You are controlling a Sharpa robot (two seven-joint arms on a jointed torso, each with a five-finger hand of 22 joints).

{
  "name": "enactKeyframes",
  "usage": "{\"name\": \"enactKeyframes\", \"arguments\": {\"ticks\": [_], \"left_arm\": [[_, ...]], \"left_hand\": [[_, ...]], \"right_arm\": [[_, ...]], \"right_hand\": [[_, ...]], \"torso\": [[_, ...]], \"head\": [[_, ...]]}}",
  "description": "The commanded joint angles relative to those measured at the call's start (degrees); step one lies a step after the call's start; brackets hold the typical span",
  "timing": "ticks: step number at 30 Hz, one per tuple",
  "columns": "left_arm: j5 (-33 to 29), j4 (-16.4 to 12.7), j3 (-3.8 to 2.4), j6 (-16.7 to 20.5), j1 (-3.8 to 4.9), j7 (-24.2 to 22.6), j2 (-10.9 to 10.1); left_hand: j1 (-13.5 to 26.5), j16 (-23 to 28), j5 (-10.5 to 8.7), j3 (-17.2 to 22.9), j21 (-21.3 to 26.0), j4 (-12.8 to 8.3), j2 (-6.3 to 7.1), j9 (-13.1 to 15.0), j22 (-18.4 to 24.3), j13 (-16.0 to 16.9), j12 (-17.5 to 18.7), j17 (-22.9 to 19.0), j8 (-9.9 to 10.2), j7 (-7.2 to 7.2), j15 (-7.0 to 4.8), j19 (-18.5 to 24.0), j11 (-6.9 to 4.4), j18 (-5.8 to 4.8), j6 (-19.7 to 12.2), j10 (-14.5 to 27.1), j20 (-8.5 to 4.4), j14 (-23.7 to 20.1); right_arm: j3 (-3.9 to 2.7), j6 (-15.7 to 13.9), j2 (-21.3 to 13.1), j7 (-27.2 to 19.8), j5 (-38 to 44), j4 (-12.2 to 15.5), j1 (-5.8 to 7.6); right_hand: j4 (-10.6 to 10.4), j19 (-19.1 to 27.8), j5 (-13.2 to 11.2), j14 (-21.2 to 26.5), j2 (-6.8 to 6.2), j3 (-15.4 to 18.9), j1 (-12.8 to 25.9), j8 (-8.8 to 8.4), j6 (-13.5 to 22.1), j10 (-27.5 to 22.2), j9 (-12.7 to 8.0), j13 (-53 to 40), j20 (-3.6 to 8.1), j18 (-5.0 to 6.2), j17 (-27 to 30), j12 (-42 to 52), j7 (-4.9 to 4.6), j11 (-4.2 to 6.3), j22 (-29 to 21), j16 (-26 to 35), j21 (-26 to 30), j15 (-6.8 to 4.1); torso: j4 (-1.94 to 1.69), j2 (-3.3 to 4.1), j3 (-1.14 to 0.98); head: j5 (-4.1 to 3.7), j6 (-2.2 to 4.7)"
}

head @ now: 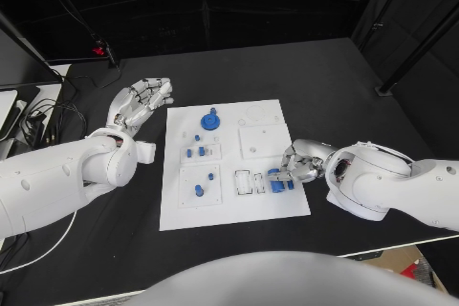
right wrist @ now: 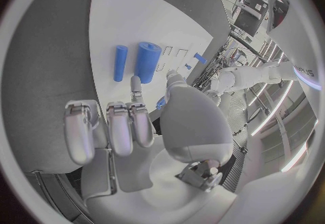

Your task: Assemble the parts on the task board

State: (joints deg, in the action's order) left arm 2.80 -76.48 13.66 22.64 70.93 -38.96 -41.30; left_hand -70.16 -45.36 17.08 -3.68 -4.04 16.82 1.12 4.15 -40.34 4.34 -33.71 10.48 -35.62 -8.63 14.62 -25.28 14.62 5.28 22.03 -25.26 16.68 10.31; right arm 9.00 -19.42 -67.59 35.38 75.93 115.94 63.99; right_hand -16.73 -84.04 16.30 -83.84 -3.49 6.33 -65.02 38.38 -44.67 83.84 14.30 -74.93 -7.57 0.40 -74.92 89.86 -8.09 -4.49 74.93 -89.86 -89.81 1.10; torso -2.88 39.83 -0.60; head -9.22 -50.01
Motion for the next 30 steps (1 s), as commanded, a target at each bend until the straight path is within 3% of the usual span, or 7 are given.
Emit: {"name": "enactKeyframes", "arguments": {"ticks": [1, 5, 14, 21, 25, 30], "left_arm": [[-0.02, -0.03, -0.05, -0.54, 0.08, -7.3, -0.02], [-0.02, -0.08, -0.05, -0.49, 0.08, -7.33, -0.04], [-0.02, -0.06, -0.05, -0.57, 0.08, -7.39, -0.02], [-0.02, -0.07, -0.05, -0.57, 0.08, -7.38, -0.05], [-0.02, -0.05, -0.05, -0.54, 0.08, -7.34, -0.09], [-0.02, -0.01, -0.05, -0.61, 0.07, -7.32, -0.03]], "left_hand": [[0.0, -0.33, 0.4, 0.03, -0.13, -0.04, -0.6, -0.07, 0.02, -0.05, -0.31, -0.07, -0.21, -8.12, 0.1, -0.27, 0.01, -0.06, -0.38, 0.33, -0.06, -0.34], [0.0, -0.35, 0.4, 0.02, -0.13, -0.04, -0.61, -0.07, 0.0, -0.05, -0.34, -0.08, -0.22, -8.12, 0.1, -0.29, 0.01, -0.06, -0.4, 0.33, -0.06, -0.34], [-0.01, -0.38, 0.4, 0.01, -0.14, -0.04, -0.63, -0.08, -0.02, -0.06, -0.37, -0.1, -0.23, -8.12, 0.1, -0.31, 0.01, -0.06, -0.42, 0.32, -0.06, -0.33], [-0.01, -0.4, 0.41, -0.01, -0.13, -0.04, -0.63, -0.08, 0.04, -0.06, -0.4, -0.13, -0.24, -8.12, 0.1, -0.28, 0.01, -0.06, -0.45, 0.32, -0.06, -0.33], [-0.01, -0.4, 0.41, -0.01, -0.13, -0.04, -0.63, -0.08, 0.04, -0.06, -0.4, -0.13, -0.24, -8.12, 0.1, -0.28, 0.01, -0.06, -0.45, 0.32, -0.06, -0.33], [-0.01, -0.4, 0.41, -0.01, -0.13, -0.04, -0.63, -0.08, 0.04, -0.06, -0.4, -0.13, -0.24, -8.12, 0.1, -0.28, 0.01, -0.06, -0.45, 0.32, -0.06, -0.33]], "right_arm": [[0.01, 2.44, 0.65, 2.41, 3.37, -0.16, -0.2], [0.01, 3.65, 1.36, 3.23, 3.8, -0.65, -0.46], [0.01, 6.0, 3.77, 4.89, 4.46, -2.34, -0.94], [0.0, 7.08, 5.88, 5.49, 5.47, -3.81, -1.63], [0.0, 7.51, 6.38, 5.61, 5.63, -4.07, -1.82], [0.0, 7.88, 6.57, 5.67, 5.45, -4.05, -1.93]], "right_hand": [[-0.13, -5.96, -0.64, -6.16, 0.03, 0.44, 1.14, 0.48, -0.03, 6.16, 0.12, -15.07, 0.6, -0.4, -15.08, 0.14, 0.39, 0.45, 15.07, -0.14, -0.19, -0.45], [-0.15, -5.96, -2.6, -6.16, 0.78, 0.57, 2.42, 0.65, 0.03, 6.16, 0.25, -15.07, 0.69, -0.4, -15.08, 0.14, 0.47, 0.55, 15.07, -0.14, -0.19, -0.53], [-0.1, -5.96, -3.6, -6.16, 1.92, 0.53, 3.11, 0.82, 0.02, 6.16, 0.37, -15.07, 0.74, -0.4, -15.08, 0.14, 0.54, 0.62, 15.07, -0.14, -0.19, -0.57], [0.06, -5.96, -3.85, -6.16, 2.28, 0.46, 2.76, 0.81, 0.11, 6.16, 0.39, -15.07, 0.74, -0.4, -15.08, 0.14, 0.55, 0.65, 15.07, -0.14, -0.19, -0.56], [0.13, -5.96, -3.94, -6.16, 2.14, 0.48, 2.23, 0.65, 0.37, 6.16, 0.34, -15.07, 0.73, -0.4, -15.08, 0.14, 0.49, 0.61, 15.07, -0.14, -0.19, -0.54], [0.15, -5.96, -2.59, -6.16, 2.29, 0.38, 1.07, 0.25, 0.95, 6.16, 0.18, -15.07, 0.65, -0.4, -15.08, 0.14, 0.29, 0.44, 15.07, -0.14, -0.19, -0.43]], "torso": [[-0.02, 0.07, 0.01], [-0.06, 0.08, 0.04], [-0.01, 0.07, -0.01], [0.0, 0.16, -0.07], [0.09, 0.16, 0.0], [0.13, 0.13, 0.02]], "head": [[0.08, 0.01], [0.01, 0.01], [0.13, 0.01], [0.3, 0.01], [0.32, 0.01], [0.19, 0.01]]}}
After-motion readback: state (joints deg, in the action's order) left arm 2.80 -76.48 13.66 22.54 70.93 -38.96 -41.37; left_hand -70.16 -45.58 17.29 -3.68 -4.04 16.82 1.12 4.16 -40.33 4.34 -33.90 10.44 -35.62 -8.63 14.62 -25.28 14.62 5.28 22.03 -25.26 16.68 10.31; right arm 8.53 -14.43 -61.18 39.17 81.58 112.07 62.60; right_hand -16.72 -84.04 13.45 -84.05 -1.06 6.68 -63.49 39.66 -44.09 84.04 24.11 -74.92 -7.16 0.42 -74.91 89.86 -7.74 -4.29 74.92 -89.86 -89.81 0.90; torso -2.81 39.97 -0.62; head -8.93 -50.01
